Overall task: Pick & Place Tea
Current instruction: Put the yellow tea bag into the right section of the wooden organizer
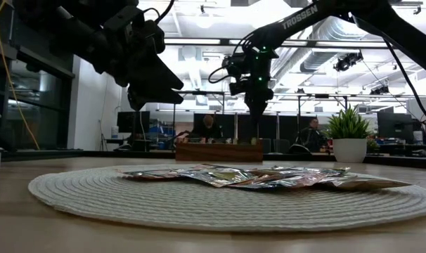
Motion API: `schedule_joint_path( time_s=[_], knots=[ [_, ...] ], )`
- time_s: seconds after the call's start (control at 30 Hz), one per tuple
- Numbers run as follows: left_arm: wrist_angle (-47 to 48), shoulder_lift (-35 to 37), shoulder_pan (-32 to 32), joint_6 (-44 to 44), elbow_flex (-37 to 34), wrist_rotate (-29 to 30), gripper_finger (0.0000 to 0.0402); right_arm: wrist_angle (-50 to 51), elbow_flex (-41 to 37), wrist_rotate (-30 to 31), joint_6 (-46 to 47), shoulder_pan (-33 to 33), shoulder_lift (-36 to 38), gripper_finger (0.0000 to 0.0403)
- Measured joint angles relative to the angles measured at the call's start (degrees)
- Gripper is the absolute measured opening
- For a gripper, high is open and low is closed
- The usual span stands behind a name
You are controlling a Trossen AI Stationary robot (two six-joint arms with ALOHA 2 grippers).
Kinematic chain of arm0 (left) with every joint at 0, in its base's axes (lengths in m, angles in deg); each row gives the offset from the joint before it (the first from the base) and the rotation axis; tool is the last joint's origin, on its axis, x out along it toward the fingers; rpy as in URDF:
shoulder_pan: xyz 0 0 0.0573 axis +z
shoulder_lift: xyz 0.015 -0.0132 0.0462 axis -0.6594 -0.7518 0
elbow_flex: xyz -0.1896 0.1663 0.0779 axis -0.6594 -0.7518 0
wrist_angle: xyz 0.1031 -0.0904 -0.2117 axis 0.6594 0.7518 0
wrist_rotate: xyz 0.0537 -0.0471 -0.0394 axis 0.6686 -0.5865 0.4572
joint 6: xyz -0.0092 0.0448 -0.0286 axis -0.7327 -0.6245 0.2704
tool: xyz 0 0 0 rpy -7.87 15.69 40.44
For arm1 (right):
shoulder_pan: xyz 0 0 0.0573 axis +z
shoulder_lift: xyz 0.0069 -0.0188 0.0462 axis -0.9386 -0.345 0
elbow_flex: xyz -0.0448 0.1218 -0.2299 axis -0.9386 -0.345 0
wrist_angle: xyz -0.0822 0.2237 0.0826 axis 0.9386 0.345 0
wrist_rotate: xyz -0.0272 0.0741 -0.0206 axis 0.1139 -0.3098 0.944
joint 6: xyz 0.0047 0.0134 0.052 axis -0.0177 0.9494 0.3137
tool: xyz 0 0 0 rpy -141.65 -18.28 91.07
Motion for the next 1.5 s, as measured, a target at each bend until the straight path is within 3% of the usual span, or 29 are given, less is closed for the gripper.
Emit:
schedule_joint_path(
  time_s=[0.2,0.4,0.7,1.1,1.33,1.5],
  knots=[
    [0.0,0.0,0.0,0.0,0.0,0.0,0.0177,1.8,0.2,0.1,4.0,0.0,0.0,0.0117],
    [0.0,0.0,0.0,-0.2,0.0,-0.3,0.0177,6.5,0.9,-4.9,8.0,0.4,1.5,0.0123],
    [-0.1,0.0,0.0,-0.9,0.0,-0.5,0.0177,7.3,0.9,-6.0,9.1,4.8,10.0,0.0107],
    [-0.1,0.0,-2.5,-0.9,0.0,-0.1,0.0177,9.7,1.0,-16.6,19.4,12.7,18.8,0.0079],
    [-0.1,0.0,-9.9,1.8,0.0,6.7,0.0177,9.4,1.0,-11.8,19.9,22.0,18.8,0.0051],
    [-0.6,-0.7,-16.4,5.8,0.0,13.5,0.0177,6.6,0.8,-11.9,20.9,28.3,18.8,0.0010]
  ],
)
